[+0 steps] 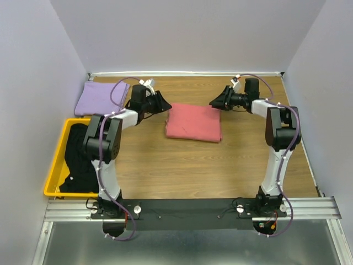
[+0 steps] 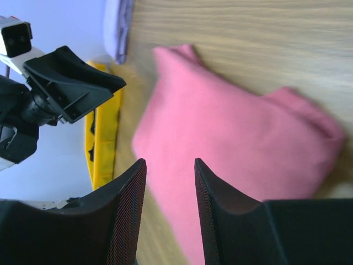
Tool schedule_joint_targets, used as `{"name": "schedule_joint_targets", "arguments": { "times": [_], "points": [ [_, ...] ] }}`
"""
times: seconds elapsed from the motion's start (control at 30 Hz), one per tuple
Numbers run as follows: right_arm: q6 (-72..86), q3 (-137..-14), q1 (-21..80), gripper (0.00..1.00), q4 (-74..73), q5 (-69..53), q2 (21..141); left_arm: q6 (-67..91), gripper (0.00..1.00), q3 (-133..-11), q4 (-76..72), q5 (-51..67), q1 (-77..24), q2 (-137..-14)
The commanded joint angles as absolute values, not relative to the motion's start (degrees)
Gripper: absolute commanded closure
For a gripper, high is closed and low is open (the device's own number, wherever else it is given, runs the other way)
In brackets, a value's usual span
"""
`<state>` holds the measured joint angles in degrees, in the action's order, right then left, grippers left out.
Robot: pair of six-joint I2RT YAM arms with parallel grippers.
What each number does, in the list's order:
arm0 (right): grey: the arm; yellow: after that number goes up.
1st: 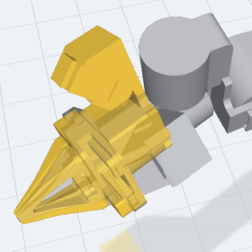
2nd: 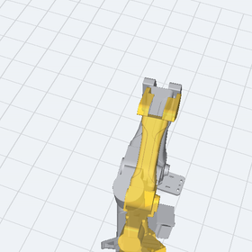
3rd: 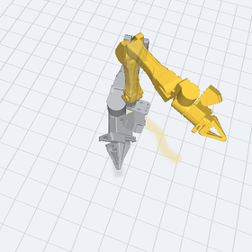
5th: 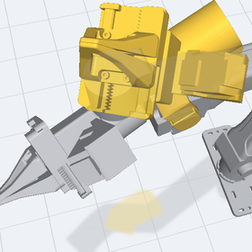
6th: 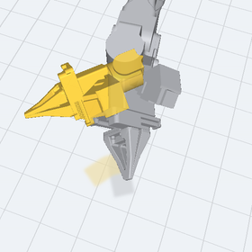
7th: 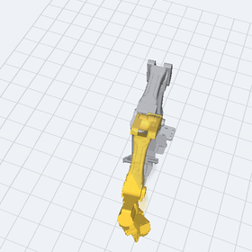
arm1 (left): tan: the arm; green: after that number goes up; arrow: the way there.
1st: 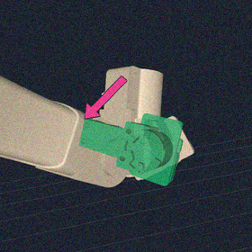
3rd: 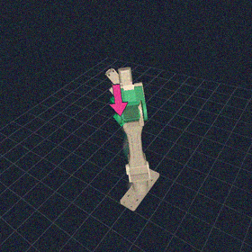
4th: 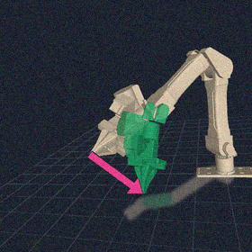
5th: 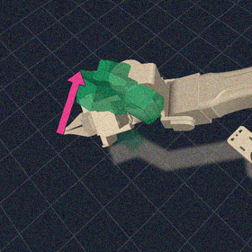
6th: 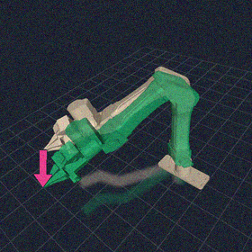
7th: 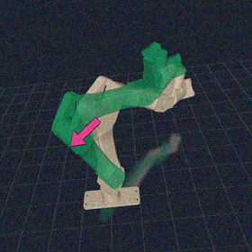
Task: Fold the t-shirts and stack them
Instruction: Fold the tshirt
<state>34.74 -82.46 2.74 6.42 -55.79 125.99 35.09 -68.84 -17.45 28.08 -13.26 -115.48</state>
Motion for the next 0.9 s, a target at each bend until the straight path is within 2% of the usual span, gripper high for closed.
{"name": "schedule_joint_targets", "arguments": {
  "times": [0.0,0.23,0.37,0.53,0.7,0.87],
  "points": [
    [35.0,-75.8,6.1,0.52,6.9,-55.9,115.8,33.9,0.52,-63.6,-19.1,28.6,-16.6,-103.1],
    [37.5,-69.6,19.9,0.52,9.5,-54.1,111.8,35.9,0.65,-53.4,-21.2,28.7,-21.1,-98.1],
    [43.7,-66.7,23.6,0.53,20.5,-52.7,116.1,41.1,0.77,-47.7,-25.7,27.7,-21.1,-101.8],
    [44.0,-65.1,24.0,0.54,22.5,-49.8,124.4,44.2,0.86,-45.4,-26.8,25.2,-21.0,-105.8],
    [44.7,-64.4,23.6,0.55,22.5,-49.6,129.1,46.7,0.88,-42.1,-26.4,23.0,-19.9,-105.9],
    [43.2,-61.0,21.1,0.55,21.0,-50.9,122.5,47.4,0.89,-39.4,-25.4,21.8,-19.3,-104.6]
  ]
}}
